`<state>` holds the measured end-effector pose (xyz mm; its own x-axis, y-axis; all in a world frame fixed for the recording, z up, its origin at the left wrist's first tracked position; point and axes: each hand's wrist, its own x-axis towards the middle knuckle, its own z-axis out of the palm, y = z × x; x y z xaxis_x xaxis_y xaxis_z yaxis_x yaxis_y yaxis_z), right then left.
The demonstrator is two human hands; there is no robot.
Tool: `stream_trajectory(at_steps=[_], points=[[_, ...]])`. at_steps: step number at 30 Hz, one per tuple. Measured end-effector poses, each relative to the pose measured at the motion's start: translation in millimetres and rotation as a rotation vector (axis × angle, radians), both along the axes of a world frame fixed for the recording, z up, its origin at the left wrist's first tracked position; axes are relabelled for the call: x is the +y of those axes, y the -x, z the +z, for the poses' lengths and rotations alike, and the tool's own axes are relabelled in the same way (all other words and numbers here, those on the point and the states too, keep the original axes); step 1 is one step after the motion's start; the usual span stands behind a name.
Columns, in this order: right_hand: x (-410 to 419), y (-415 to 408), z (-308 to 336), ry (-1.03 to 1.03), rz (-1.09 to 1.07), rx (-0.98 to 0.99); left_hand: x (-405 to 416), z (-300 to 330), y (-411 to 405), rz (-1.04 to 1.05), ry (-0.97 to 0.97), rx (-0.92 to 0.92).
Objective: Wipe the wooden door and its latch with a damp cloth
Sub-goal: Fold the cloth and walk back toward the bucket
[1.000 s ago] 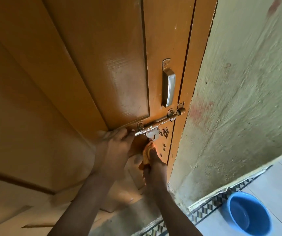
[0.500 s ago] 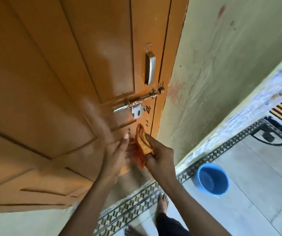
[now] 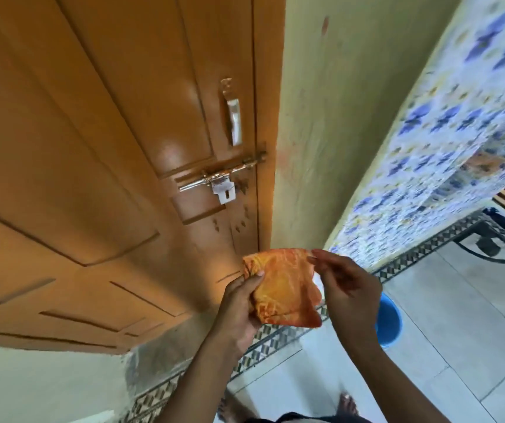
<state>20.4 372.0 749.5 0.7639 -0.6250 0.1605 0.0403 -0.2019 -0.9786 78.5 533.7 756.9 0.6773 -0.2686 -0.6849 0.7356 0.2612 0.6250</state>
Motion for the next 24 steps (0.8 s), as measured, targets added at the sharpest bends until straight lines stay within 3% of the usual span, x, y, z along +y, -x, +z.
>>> stream_trajectory(at_steps=[3, 5, 8, 10, 12, 16, 24], points=[[-55.4, 8.7, -11.7, -0.099, -0.087, 0.086, -38.9, 2.9, 18.5, 0.003, 0.101, 0.016], [-101.9, 18.0, -21.1, -0.229, 0.015, 0.214, -70.9, 5.3, 31.0, -0.011, 0.151, 0.006], [-153.4, 35.0, -31.6, -0.669, 0.212, 0.367, -117.5, 2.3, 45.9, -0.044, 0.150, -0.049], [-185.2, 48.9, -40.5, -0.832, 0.319, 0.365, -153.3, -2.3, 54.6, -0.054, 0.108, -0.058], [-211.6, 62.0, -47.1, -0.771, 0.345, 0.373, -184.9, -11.6, 63.8, -0.037, 0.049, -0.061], [-259.1, 80.9, -62.5, -0.607, 0.162, 0.455, -240.4, -39.7, 78.4, -0.088, -0.094, -0.047], [-332.8, 99.8, -105.4, -0.501, -0.016, 0.570, -317.3, -94.7, 70.3, -0.455, -0.430, -0.272]])
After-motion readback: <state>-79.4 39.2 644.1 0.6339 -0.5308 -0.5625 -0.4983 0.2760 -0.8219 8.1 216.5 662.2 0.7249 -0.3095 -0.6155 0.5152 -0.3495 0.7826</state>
